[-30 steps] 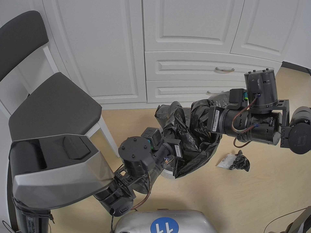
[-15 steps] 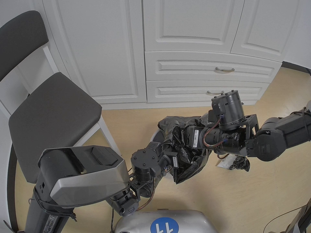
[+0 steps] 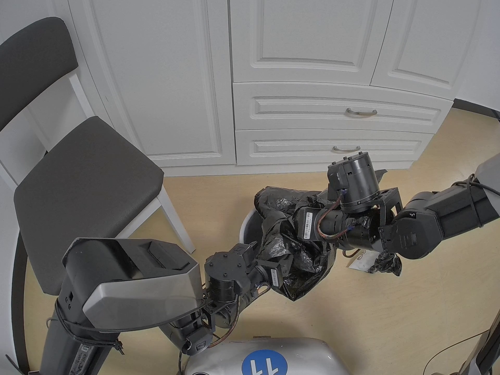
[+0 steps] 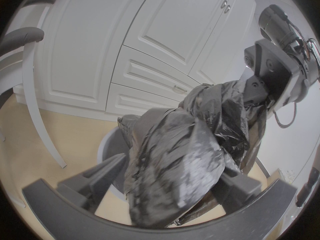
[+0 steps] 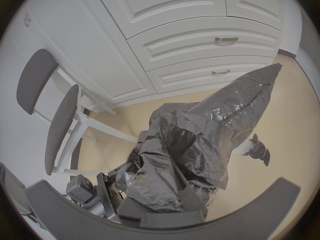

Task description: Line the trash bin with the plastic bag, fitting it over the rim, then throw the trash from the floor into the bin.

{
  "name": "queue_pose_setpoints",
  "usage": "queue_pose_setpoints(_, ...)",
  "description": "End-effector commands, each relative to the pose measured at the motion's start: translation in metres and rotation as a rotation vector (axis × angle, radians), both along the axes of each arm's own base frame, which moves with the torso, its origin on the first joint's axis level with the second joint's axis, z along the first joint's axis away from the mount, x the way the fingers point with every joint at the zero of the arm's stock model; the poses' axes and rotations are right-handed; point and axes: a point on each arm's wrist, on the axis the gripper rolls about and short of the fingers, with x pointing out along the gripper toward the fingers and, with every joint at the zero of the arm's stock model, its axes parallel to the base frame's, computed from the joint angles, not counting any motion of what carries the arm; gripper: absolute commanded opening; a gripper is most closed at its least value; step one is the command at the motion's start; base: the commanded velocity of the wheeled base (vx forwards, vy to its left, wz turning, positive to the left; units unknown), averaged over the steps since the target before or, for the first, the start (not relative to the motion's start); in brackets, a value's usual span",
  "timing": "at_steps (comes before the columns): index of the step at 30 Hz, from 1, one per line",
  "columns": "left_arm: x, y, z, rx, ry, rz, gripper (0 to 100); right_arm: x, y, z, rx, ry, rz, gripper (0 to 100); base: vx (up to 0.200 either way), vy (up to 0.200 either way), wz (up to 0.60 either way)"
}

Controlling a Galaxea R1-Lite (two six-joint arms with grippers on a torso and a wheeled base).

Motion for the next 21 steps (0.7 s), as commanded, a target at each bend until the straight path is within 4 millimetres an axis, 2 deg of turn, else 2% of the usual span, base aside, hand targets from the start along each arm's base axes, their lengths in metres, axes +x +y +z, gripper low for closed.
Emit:
queue_pose_setpoints(1,-0.004,0.003,0.005,-0.008,0.007,-0.012,100,0.001,0.0,-0.001,0.002,0.002,-0.003,0,0.0,0.0,0.0)
queue_pose_setpoints(10,-0.013,0.001,0.015,-0.067,0.031,-0.03,100,0.003,0.001,0.001,0.005,-0.002,-0.005,0,0.0,0.0,0.0)
queue_pose_setpoints(12,-0.026,-0.007,0.022,-0.096,0.044,-0.067,100,0.004,0.002,0.0,0.005,0.0,-0.006,0,0.0,0.0,0.0)
queue_pose_setpoints(21,-0.04,-0.018,0.021,-0.095,0.054,-0.111,100,0.008,0.005,0.0,0.033,0.007,-0.029,0,0.0,0.0,0.0)
